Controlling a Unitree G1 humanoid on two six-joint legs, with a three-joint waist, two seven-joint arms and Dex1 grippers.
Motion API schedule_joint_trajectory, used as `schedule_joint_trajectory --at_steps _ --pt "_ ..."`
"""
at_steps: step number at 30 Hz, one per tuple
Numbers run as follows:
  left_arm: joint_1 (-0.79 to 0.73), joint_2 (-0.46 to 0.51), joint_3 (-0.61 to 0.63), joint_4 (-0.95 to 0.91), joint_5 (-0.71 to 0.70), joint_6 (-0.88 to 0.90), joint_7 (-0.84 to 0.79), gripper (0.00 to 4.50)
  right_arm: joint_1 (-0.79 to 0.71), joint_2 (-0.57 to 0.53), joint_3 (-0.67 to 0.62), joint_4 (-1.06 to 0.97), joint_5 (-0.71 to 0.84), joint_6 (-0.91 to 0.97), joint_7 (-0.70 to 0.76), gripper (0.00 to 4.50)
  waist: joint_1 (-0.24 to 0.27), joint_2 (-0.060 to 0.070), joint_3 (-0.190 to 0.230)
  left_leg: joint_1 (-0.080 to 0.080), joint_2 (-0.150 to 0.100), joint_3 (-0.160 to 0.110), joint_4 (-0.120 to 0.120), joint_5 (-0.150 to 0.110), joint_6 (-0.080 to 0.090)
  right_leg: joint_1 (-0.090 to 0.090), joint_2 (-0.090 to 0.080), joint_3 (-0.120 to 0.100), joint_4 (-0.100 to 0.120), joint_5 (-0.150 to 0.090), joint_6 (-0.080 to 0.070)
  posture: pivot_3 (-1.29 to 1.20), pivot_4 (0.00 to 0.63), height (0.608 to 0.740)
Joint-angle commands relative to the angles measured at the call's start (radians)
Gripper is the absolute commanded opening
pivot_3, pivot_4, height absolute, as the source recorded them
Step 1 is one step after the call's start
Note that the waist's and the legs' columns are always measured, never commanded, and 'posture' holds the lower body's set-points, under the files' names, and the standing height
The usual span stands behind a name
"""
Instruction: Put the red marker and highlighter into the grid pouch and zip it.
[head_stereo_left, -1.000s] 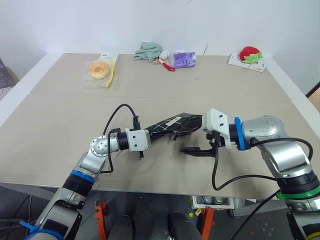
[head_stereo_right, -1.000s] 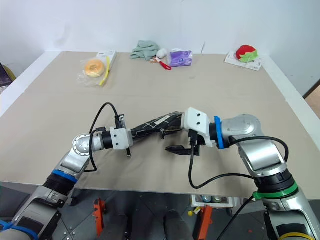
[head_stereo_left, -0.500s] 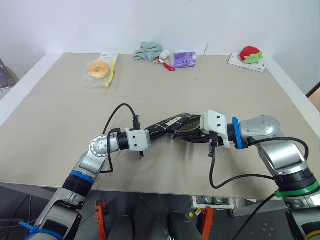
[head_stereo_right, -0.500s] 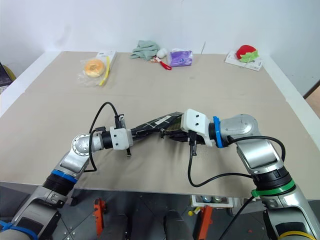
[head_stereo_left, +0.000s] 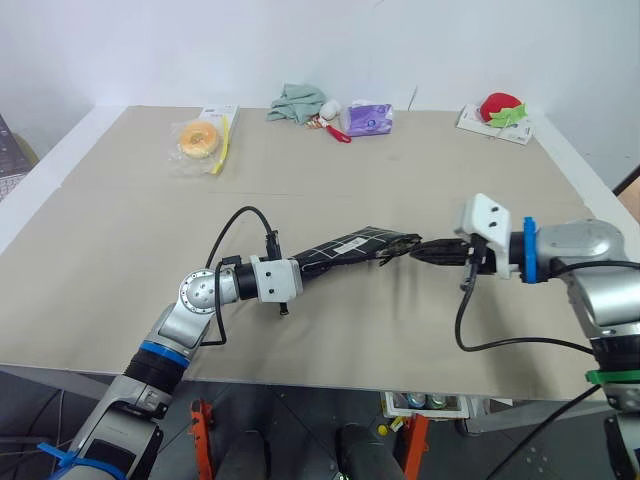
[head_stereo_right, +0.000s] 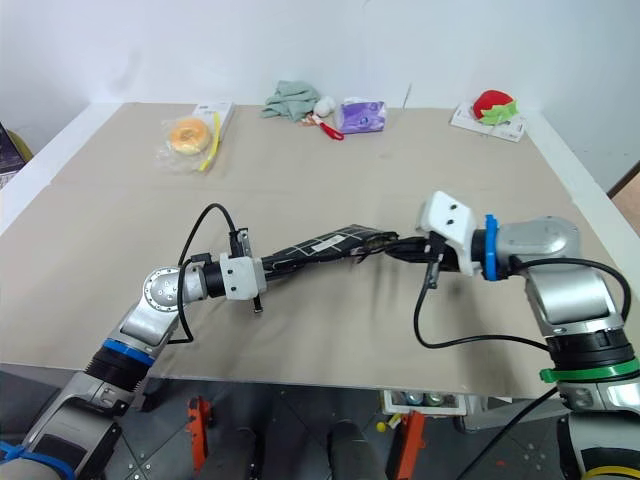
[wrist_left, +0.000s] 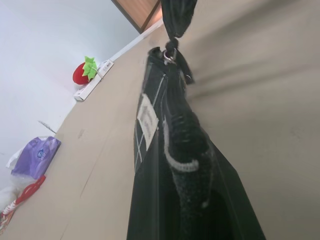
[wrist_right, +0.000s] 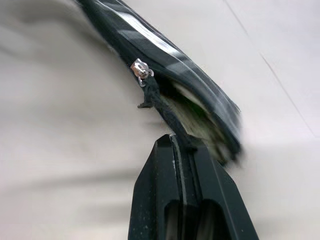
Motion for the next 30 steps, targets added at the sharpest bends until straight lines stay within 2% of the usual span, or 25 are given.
schedule_joint_trajectory --at_steps 1,5,11,15,19,20,22,23,24,25,26,28,30 --pt "-0.004 0.001 0.014 -0.022 -0.018 -0.01 0.001 0.0 -0.026 -0.043 -0.058 0.094 -0.026 -0.062 -0.013 0.02 0.0 0.0 0.0 0.0 0.0 0.0 0.0 0.0 0.0 0.0 0.0 0.0 0.0 0.0 0.0 0.0 0.15 0.734" --pt "-0.003 0.0 0.013 -0.021 -0.02 -0.011 -0.002 0.0 -0.041 -0.067 -0.059 0.189 -0.051 -0.116 -0.011 0.02 0.0 0.0 0.0 0.0 0.0 0.0 0.0 0.0 0.0 0.0 0.0 0.0 0.0 0.0 0.0 0.0 0.15 0.734" --pt "0.001 0.003 0.012 -0.023 -0.025 -0.011 -0.011 0.0 -0.04 -0.069 -0.073 0.184 -0.033 -0.101 -0.008 0.02 -0.001 0.0 0.0 0.0 0.0 0.001 0.0 0.0 0.0 0.0 0.0 0.001 0.0 0.0 -0.001 0.0 0.15 0.734" --pt "0.007 0.006 0.013 -0.035 -0.082 0.038 -0.062 0.0 -0.014 -0.041 -0.115 0.07 0.093 0.042 0.024 0.02 0.0 0.0 0.0 0.0 0.0 0.001 0.0 0.0 0.0 0.0 0.0 0.001 0.0 0.0 0.0 0.0 0.15 0.734" --pt "0.02 0.026 0.015 -0.084 -0.183 0.19 -0.16 0.0 -0.004 -0.037 -0.163 0.024 0.172 0.141 0.022 1.35 -0.001 0.0 0.0 0.0 0.0 0.0 0.0 0.0 0.0 0.0 0.0 0.001 0.0 0.0 0.0 0.0 0.15 0.734" --pt "0.027 0.032 0.018 -0.104 -0.221 0.249 -0.189 0.52 0.001 -0.037 -0.172 0.019 0.185 0.157 0.021 2.0 -0.001 0.0 0.0 0.0 0.0 0.0 0.0 0.0 0.0 0.0 0.0 0.001 0.0 0.0 0.0 0.0 0.15 0.734" --pt "0.038 0.047 0.02 -0.143 -0.281 0.355 -0.239 0.99 0.011 -0.035 -0.186 0.008 0.206 0.182 0.02 2.89 -0.001 0.0 0.0 0.0 0.0 0.0 0.0 0.0 0.0 0.0 0.0 0.0 0.0 0.0 0.0 0.0 0.15 0.734" --pt "0.044 0.054 0.021 -0.164 -0.305 0.409 -0.256 1.58 0.016 -0.034 -0.192 0.002 0.216 0.192 0.019 3.56 -0.001 0.0 0.0 0.0 0.0 0.0 0.0 0.0 0.0 0.0 0.0 0.001 0.0 0.0 0.0 0.0 0.15 0.734" --pt "0.049 0.06 0.022 -0.183 -0.325 0.454 -0.268 1.86 0.017 -0.031 -0.201 -0.003 0.225 0.202 0.014 3.83 -0.001 0.0 0.0 0.0 0.0 0.0 0.0 0.0 0.0 0.0 0.0 0.001 0.0 0.0 0.0 0.0 0.15 0.734" --pt "0.055 0.067 0.024 -0.205 -0.35 0.508 -0.278 2.34 0.015 -0.027 -0.213 -0.006 0.237 0.213 0.005 4.32 -0.001 0.0 0.0 0.0 0.0 0.0 0.0 0.0 0.0 0.0 0.0 0.001 0.0 0.0 0.0 0.0 0.15 0.734" --pt "0.064 0.073 0.028 -0.232 -0.384 0.571 -0.288 2.87 0.014 -0.024 -0.222 -0.003 0.242 0.22 -0.006 4.5 -0.001 0.0 0.0 0.0 0.0 0.0 0.0 0.0 0.0 0.0 0.0 0.001 0.0 0.0 0.0 0.0 0.15 0.734" --pt "0.076 0.076 0.047 -0.276 -0.439 0.669 -0.286 3.78 0.018 -0.021 -0.223 0.017 0.222 0.213 -0.039 4.5 -0.001 0.0 0.0 0.0 0.0 0.0 0.0 0.0 0.0 0.0 0.0 0.0 0.001 0.0 0.0 0.0 0.15 0.734" --pt "0.081 0.076 0.079 -0.31 -0.484 0.744 -0.268 4.42 0.031 -0.021 -0.22 0.026 0.207 0.205 -0.056 4.5 -0.001 0.0 0.0 0.0 0.0 0.0 0.0 0.0 0.0 0.0 0.0 0.0 0.001 0.0 0.001 0.0 0.15 0.734"
